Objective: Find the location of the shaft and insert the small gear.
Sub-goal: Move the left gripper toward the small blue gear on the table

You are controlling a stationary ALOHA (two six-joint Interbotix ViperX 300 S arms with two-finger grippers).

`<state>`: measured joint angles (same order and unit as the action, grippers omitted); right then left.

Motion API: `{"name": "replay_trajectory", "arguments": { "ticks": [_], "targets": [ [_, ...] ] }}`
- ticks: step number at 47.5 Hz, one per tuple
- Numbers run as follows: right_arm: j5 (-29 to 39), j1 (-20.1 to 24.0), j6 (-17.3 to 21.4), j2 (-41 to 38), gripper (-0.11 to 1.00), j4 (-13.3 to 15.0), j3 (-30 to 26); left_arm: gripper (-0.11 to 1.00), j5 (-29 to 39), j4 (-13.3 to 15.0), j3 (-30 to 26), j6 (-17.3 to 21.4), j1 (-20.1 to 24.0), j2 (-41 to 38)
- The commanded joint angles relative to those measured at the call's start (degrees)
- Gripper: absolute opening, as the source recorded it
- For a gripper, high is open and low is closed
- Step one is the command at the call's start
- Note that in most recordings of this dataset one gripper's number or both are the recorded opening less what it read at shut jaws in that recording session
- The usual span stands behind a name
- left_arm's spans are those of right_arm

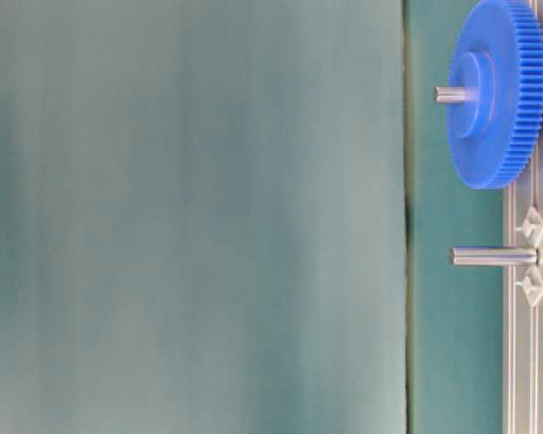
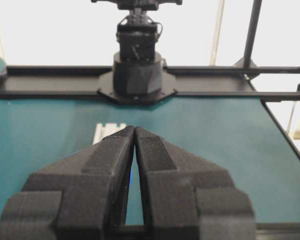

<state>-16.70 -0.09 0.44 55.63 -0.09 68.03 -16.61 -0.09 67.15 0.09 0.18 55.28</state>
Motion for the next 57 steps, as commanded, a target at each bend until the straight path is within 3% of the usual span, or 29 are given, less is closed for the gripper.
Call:
{"name": "replay_trajectory", "arguments": {
  "ticks": [1, 4, 9, 23, 57],
  "targets": [
    [0.0, 0.35, 0.09, -0.7, 0.16, -0.44, -0.7, 0.11, -0.18, -0.53, -1.05, -1.85, -1.23, -1.58],
    [1.41, 0.35, 0.35, -0.44, 0.1, -1.23, -0.53, 0.12, 0.35, -0.53, -1.05, -2.9, -1.32, -2.37],
    [6.15, 0.35, 1.58, 0.09, 0.01, -1.49, -0.7, 0.01, 1.67, -0.62, -1.32, -4.48, -1.23, -3.78],
    [15.38, 0.35, 6.33, 0.7, 0.01, -1.49, -0.7, 0.0, 8.96, -0.7, -6.33, -4.57, -1.93, -10.46],
    [19.78, -0.79, 6.77, 0.7, 0.01, -1.49, 0.44, 0.0, 23.03, -0.97, -19.25, -4.48, -4.75, -34.19]
  ]
}}
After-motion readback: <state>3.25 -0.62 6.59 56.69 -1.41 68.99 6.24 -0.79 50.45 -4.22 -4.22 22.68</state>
